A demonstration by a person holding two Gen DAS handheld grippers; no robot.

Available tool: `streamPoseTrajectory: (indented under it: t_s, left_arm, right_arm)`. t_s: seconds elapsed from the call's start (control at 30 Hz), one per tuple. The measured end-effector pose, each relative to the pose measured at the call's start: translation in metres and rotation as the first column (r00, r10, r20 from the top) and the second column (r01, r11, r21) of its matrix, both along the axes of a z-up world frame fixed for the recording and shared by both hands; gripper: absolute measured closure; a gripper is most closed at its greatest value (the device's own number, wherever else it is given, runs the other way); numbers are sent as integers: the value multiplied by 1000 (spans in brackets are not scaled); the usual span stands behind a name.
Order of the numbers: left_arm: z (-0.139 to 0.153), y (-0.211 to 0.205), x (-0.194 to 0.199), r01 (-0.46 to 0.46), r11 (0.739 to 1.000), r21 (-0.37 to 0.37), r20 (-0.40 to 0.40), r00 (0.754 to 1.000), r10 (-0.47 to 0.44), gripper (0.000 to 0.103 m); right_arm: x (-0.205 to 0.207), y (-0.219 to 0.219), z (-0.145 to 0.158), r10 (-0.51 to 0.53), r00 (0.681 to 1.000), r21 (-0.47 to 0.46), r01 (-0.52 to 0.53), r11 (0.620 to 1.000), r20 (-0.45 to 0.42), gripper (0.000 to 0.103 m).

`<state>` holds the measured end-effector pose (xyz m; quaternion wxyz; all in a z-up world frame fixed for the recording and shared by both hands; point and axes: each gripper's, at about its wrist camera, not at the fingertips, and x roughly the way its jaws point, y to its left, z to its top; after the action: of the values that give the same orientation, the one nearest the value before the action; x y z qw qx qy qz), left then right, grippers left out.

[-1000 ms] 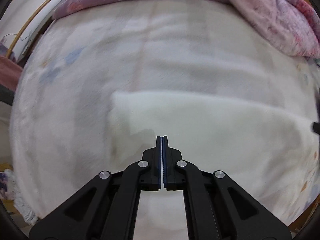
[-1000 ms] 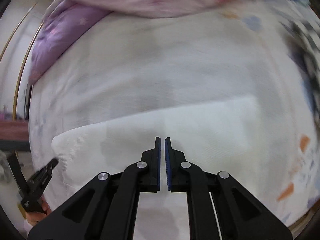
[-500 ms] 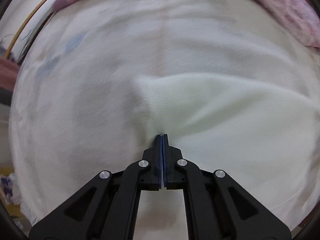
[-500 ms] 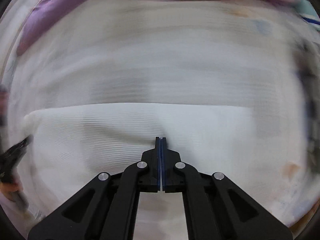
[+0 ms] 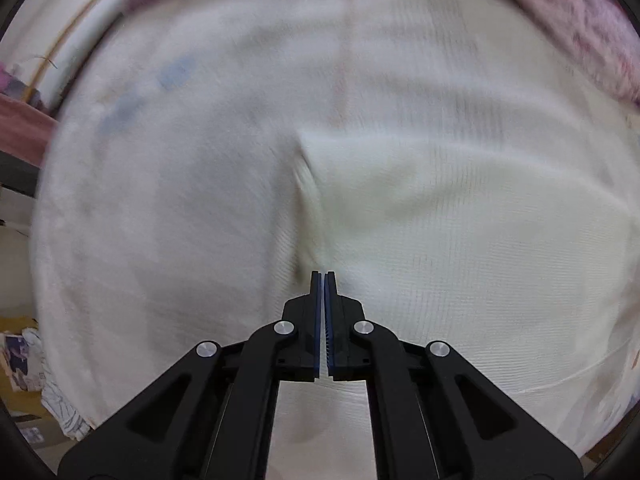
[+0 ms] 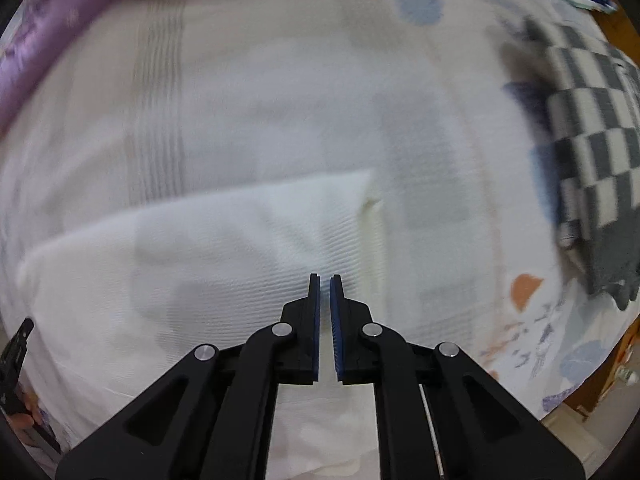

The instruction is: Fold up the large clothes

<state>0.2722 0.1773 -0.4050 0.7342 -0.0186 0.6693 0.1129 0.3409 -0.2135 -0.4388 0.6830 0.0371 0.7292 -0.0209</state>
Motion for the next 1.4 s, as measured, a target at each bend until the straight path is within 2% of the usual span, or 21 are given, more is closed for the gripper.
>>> streamPoseTrajectory:
  t_s: [0.03,0.1,0.17,0.27,0.33,0.4,0.43,0.53,0.6,0.67,0.7,0.73,0.77,0.8,0.87,0.93,1.03,1.13,1.2,1.3,1.4]
  left_arm:
    - [-13,-1,-8,-4,1000,8,-46,999,5,101]
    - [-15,-4,-29,5,1000,31,-51,999,-4,101]
    - [-12,-5,-58,3,1000,10,-68,998,-3,101]
    - [-17,-5,-104,-13,1000,2,-122,992,13,101]
    - [-25,-7,-132,-18,1000,1,-167,986,18,101]
    - [-36,-8,-156,-37,999,-2,-228,973,36,101]
    - [-41,-9,-165,-47,999,-6,-241,969,45,101]
    - [-43,-12,-173,-23,1000,8,-226,974,24,101]
    - [-41,-9,-167,-46,999,0,-250,967,45,101]
    - [-32,-4,-161,-66,998,-22,-233,971,59,98]
    - [-27,-2,-158,-69,997,-25,-231,971,62,87]
    - [-22,-1,-156,-70,997,-20,-230,971,64,64]
    - [-16,-1,-153,-66,998,-10,-224,973,62,56]
    - [-7,0,-151,-56,998,6,-209,976,56,53]
    - [6,1,-145,-52,999,3,-209,977,52,50]
    - [20,1,-143,-59,998,8,-192,980,60,32]
    - [43,-6,-135,-56,998,-23,-149,987,52,23]
    - [68,-22,-133,-47,997,-67,-110,993,40,17]
    - [86,-40,-126,-48,994,-96,-84,996,40,13]
    - [109,-58,-116,-45,986,-162,-33,999,40,13]
    - [128,-80,-106,-8,980,-201,13,1000,11,13]
  right_arm:
    - [-2,4,-7,23,999,-28,-23,999,-25,98]
    - [-12,8,-18,36,997,-50,-40,998,-75,99]
    - [-34,7,-12,34,996,-41,-37,998,-86,98]
    - [-81,6,-27,32,977,31,-26,999,-211,98]
    - [-122,6,-45,47,962,26,-41,999,-270,99]
    - [-149,6,-51,50,964,31,-43,999,-260,99]
    - [-166,5,-56,52,957,33,-44,998,-285,99]
    - [-187,-4,-64,-22,953,45,37,998,-302,99]
    - [-185,-8,-61,-58,949,56,79,995,-311,99]
    - [-181,-9,-56,-74,942,57,98,994,-326,97]
    - [-180,-11,-53,-77,941,58,102,993,-329,86]
    - [-178,-12,-45,-82,940,61,108,992,-331,61]
    - [-177,-14,-40,-90,940,67,119,991,-330,46]
    - [-177,-17,-33,-102,941,76,133,988,-321,30]
    - [-175,-25,-13,-134,952,117,171,978,-275,28]
    - [-174,-32,6,-154,955,163,199,966,-252,18]
    - [-171,-46,31,-193,966,241,231,943,-174,17]
    - [-179,-65,61,-248,968,351,248,903,-45,15]
    - [-188,-72,82,-264,964,364,231,902,43,11]
    - [-196,-80,112,-256,952,396,173,902,166,11]
    - [-193,-95,119,-252,936,412,134,901,247,11]
